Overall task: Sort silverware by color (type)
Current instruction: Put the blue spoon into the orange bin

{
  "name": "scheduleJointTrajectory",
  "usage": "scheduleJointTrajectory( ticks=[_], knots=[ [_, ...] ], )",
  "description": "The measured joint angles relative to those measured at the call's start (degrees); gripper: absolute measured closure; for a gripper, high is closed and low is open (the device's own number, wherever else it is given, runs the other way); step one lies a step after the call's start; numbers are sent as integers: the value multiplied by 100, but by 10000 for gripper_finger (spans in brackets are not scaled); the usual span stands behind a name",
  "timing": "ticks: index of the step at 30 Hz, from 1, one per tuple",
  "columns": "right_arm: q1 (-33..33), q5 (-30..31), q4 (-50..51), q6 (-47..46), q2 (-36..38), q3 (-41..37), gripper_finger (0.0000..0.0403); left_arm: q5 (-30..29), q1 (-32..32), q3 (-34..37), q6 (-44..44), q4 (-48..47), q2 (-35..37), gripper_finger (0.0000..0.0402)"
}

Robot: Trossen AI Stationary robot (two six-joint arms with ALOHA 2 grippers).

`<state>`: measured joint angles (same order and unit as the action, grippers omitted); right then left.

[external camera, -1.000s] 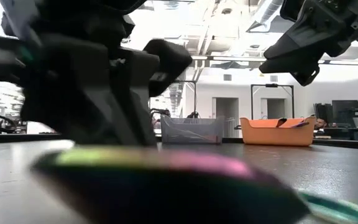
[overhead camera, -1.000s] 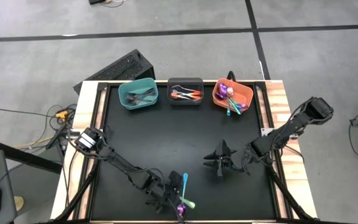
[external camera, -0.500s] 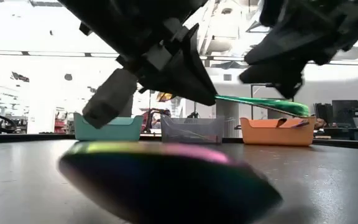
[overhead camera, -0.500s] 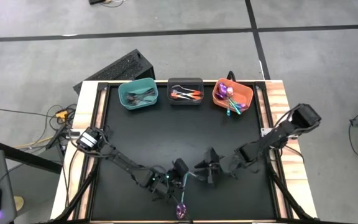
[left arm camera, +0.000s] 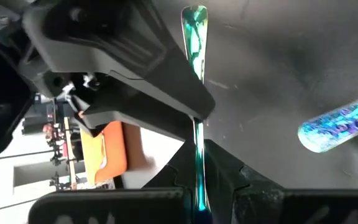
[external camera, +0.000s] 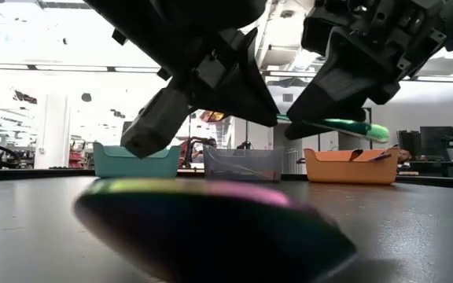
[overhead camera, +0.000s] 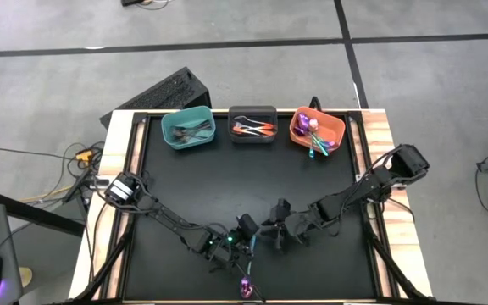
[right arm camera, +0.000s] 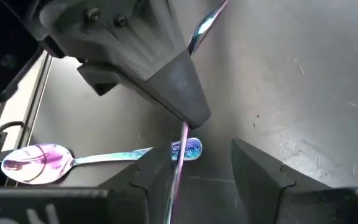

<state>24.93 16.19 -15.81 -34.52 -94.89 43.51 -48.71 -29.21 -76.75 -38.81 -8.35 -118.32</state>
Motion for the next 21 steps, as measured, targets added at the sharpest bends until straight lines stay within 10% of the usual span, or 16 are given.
scheduleJointTrajectory(
  ticks=[13,21],
  knots=[
    [4,-55,310,133,125,9,389,19,82,13,437,444,4,387],
    [6,1926,3071,-292,1247,4,394,91,229,-3,1759,552,28,292]
  ],
)
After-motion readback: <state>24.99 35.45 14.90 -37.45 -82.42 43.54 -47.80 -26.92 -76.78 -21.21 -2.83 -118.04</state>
